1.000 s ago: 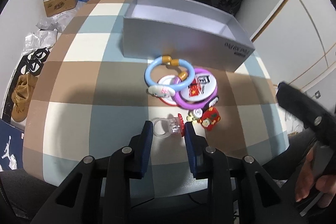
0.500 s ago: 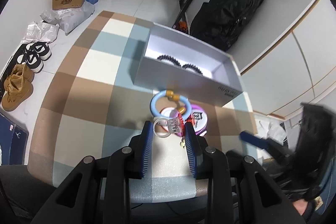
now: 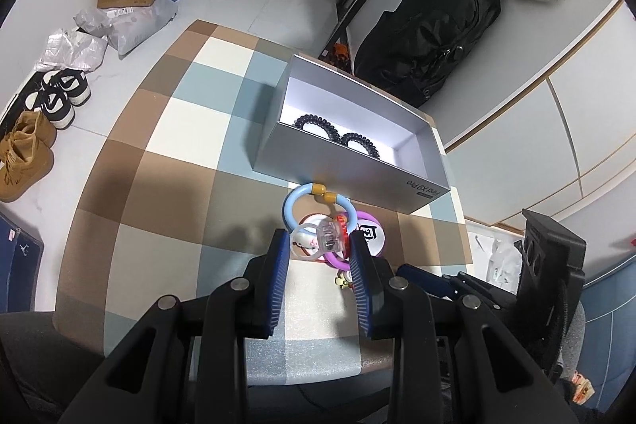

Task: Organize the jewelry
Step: 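Grasp the clear plastic pacifier charm with the left gripper while the right grasps a red trinket, then carry both trinkets into the white box and open both grippers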

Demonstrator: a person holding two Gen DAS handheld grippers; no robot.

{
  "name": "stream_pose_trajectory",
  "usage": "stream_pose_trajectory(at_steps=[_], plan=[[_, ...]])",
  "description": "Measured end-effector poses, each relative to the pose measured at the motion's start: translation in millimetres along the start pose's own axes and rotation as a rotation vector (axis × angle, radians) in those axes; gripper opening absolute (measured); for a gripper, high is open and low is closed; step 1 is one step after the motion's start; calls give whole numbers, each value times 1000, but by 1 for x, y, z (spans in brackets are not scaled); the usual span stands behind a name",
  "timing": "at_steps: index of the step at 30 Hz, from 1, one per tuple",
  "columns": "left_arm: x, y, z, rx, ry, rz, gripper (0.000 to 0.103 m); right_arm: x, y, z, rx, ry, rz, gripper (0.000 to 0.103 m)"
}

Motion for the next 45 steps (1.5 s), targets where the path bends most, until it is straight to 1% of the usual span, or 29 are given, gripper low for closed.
stream_pose_trajectory(at_steps=[4,6,7,9,10,14,24,26,28,32,36,39,45], plan=[[-1,2,-1,11,8,4,24,-3,1,-4,21,-4,34,54],[-1,5,-1,21,13,7,24,-5,3,-5,38,-1,46,45],[-2,6,-1,23,14,8,24,-6,4,-5,47,0,50,36],[-1,6,-1,29,15,12,24,-8,5,-5,67,4,71,30],[-1,6,-1,30,15,13,24,-9,8,-5,75,7,63,27],[-1,5,-1,30,14,12,24,-10,11,-5,92,7,69,27],[-1,7,-3,34,5,3,24,-1,7,-6,56,-5,49,27],[-3,5,-3,27,7,0,24,3,5,-7,53,-15,62,27],[-4,2,-5,14,5,-7,24,8,-3,-7,47,-20,98,27],[-2,-5,-11,-21,-24,-30,24,17,-18,-7,1,-27,114,27],[3,-12,-19,-67,-73,-66,25,33,-26,-15,-26,-75,109,27],[1,-18,-24,-74,-85,-69,25,44,-27,-25,-38,-119,102,27],[-1,-30,-36,-114,-103,-98,25,70,-29,-52,-69,-221,56,27]])
Point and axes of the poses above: each gripper's, at about its wrist camera, not at the fingertips, and x roughly against the way its jaws point, y to its left, z to its underside, the point moved 9 cm from there along -x, roughly the way its jaws point, and after that the axes turned 2 degrees about x, right-handed, at the moved point
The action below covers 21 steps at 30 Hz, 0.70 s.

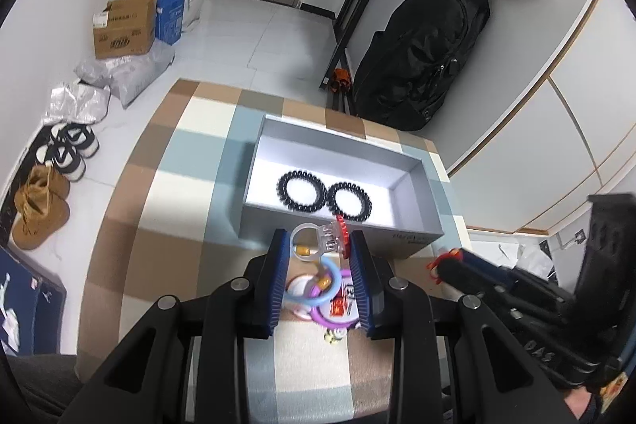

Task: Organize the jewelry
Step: 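Carry both trinkets into the white box and open both grippers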

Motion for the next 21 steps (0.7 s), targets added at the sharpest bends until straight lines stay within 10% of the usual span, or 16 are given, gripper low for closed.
stream_pose_trajectory(at_steps=[21], plan=[[-48,-12,-47,-41,58,-9,25,-31,-3,-72,-38,-55,-65,27]])
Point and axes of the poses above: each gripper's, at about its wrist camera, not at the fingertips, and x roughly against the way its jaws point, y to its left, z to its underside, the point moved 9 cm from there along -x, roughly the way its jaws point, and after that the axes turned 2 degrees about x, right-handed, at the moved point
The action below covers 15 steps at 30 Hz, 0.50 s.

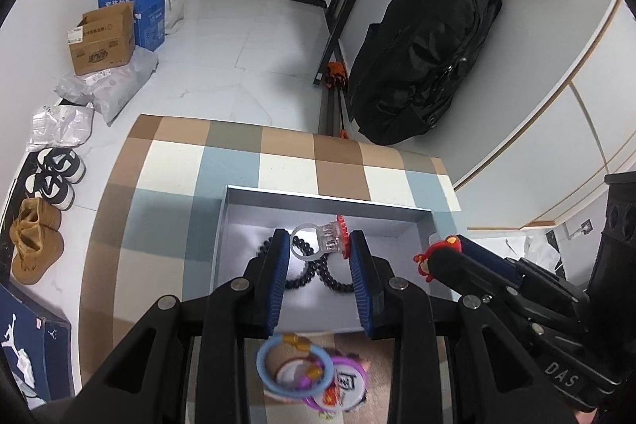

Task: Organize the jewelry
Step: 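Carry both trinkets into the white box and open both grippers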

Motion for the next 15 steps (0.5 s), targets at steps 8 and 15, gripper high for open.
stream_pose_trajectory(at_steps=[8,15], plan=[[-22,6,1,32,62,27,25,-23,-11,-4,-30,49,-6,27],[-29,7,1,37,79,33,25,-36,-22,-1,-69,86,-7,27]])
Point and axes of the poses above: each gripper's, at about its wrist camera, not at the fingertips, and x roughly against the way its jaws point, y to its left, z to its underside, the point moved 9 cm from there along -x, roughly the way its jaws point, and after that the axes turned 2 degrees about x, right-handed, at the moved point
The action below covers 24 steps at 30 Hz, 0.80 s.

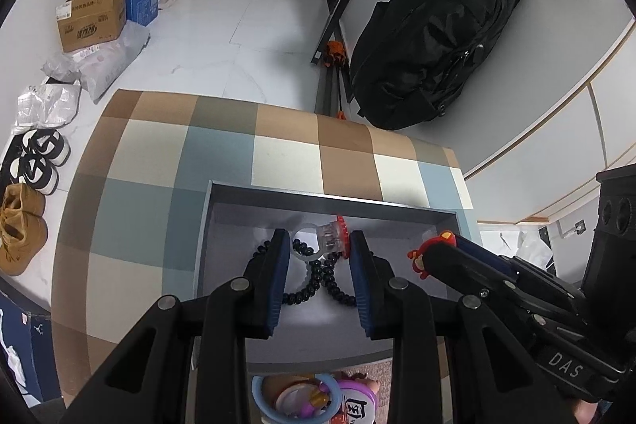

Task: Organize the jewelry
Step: 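Carry both trinkets into the white box and open both grippers, then raise both grippers out of the box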

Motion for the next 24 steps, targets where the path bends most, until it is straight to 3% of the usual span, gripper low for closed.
stream_pose_trajectory(at_steps=[8,9,11,12,14,16,18,20,24], plan=[[3,-7,-2,-4,-17,36,28,-1,-9,2,-44,5,0,29],[4,-7,-2,-8,-16,30,30,1,-9,1,-47,-3,1,31],[5,-8,-2,-7,-21,40,44,5,-11,-1,-57,-18,-2,43],[6,-9,-3,-4,-27,48,48,8,-12,-3,-65,-31,-5,55],[10,-9,-5,3,-49,55,56,17,-12,-6,-77,-62,-26,57],[13,-6,-5,-3,-59,19,57,25,-12,-8,-75,-85,-24,59],[18,-6,-5,-38,-82,-29,57,31,-13,-10,-71,-105,-22,66],[22,-9,-4,-72,-95,-41,57,34,-13,-10,-68,-116,-20,74],[26,-12,1,-101,-107,-56,59,40,-15,-7,-64,-126,-14,77]])
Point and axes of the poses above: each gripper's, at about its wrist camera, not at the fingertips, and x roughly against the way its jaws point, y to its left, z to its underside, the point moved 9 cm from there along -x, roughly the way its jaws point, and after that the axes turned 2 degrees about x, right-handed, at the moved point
